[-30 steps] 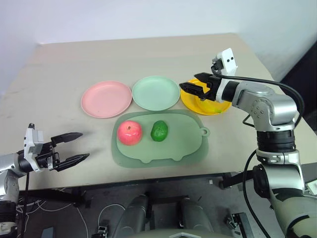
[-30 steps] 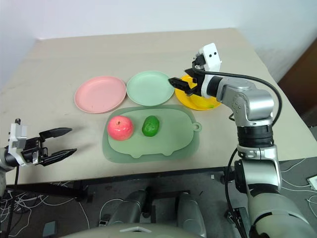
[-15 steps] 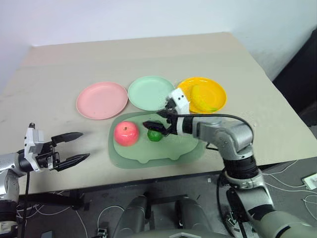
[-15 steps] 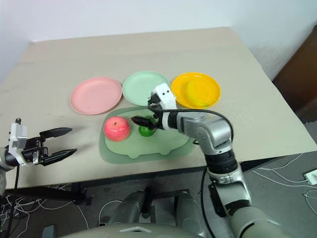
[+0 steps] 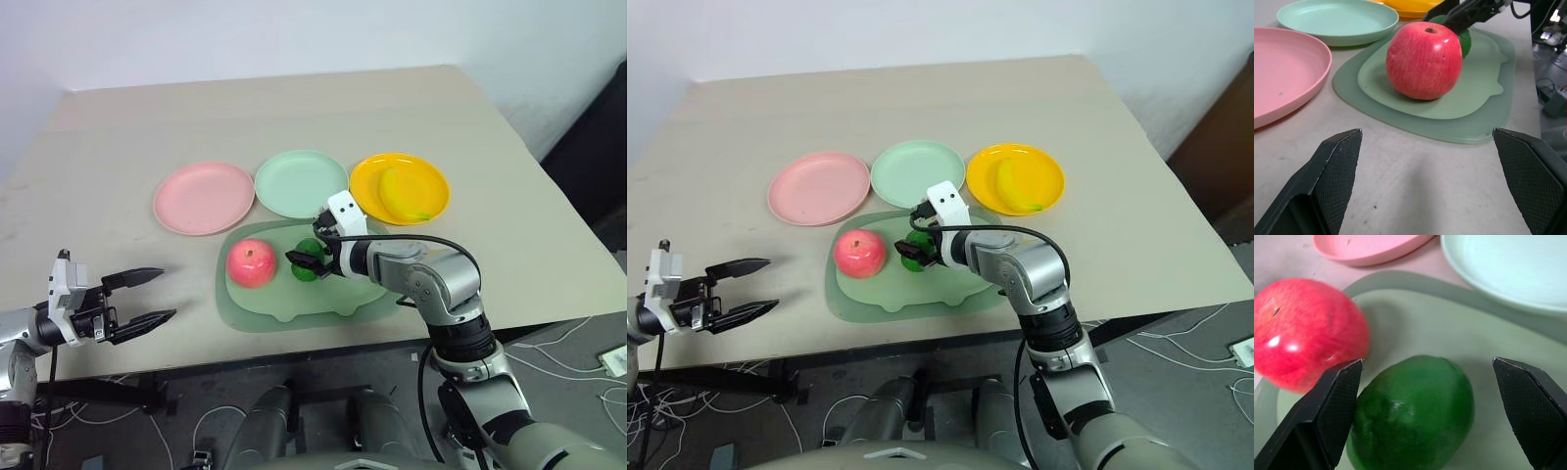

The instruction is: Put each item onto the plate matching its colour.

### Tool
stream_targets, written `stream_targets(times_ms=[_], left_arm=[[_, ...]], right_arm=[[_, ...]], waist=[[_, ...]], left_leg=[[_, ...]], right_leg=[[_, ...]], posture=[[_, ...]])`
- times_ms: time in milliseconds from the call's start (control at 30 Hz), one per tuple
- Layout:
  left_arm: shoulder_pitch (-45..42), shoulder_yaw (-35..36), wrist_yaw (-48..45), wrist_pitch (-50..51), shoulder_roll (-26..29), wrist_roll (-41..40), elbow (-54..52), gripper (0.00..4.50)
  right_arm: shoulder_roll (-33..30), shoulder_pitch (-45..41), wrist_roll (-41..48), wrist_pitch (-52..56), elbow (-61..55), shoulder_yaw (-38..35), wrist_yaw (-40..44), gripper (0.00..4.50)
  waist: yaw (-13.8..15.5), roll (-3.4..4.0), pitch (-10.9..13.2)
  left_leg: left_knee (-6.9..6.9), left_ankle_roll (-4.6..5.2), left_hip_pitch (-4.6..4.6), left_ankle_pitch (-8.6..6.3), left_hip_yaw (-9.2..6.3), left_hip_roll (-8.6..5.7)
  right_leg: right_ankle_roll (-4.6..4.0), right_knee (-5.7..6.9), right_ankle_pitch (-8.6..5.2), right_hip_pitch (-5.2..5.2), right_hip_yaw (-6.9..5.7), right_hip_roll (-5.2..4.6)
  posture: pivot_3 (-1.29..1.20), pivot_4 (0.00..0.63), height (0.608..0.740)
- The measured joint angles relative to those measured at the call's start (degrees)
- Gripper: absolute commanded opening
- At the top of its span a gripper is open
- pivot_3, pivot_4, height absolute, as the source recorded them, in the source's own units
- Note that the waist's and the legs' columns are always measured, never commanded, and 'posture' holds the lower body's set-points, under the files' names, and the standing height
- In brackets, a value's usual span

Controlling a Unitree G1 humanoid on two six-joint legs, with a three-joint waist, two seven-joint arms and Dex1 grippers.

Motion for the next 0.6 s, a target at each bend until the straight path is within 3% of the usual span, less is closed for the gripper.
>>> stream_targets(times_ms=[300,400,600], left_arm=[[0.0,0.0,0.1,-0.2,-1.7,0.1,-0.1,4.50],[0.0,0.0,0.0,-0.3,-1.7,0.1,-0.1,4.50],[0.0,0.0,0.0,-0.6,-1.7,0.4,-0.1,4.50]], right_arm=[[0.7,0.8,1.5,6.9,-2.1,0.2,-0.4,4.47],[0.6,0.8,1.3,6.9,-2.0,0.3,-0.6,3.87],[0.5,0.7,0.1,5.6,-1.2,0.3,-0.6,2.09]], waist=[[-0.1,0.00,0.0],[-0.1,0.00,0.0],[-0.1,0.00,0.0]], left_leg=[[0.00,0.00,0.00,0.00,0.00,0.00],[0.00,0.00,0.00,0.00,0.00,0.00],[0.00,0.00,0.00,0.00,0.00,0.00]], right_leg=[[-0.02,0.00,0.01,-0.01,0.00,-0.01],[-0.03,-0.01,0.00,-0.02,0.00,0.00],[-0.02,-0.02,0.01,-0.02,0.00,0.00]], posture=[[0.00,0.150,0.737],[0.00,0.150,0.737],[0.00,0.150,0.737]])
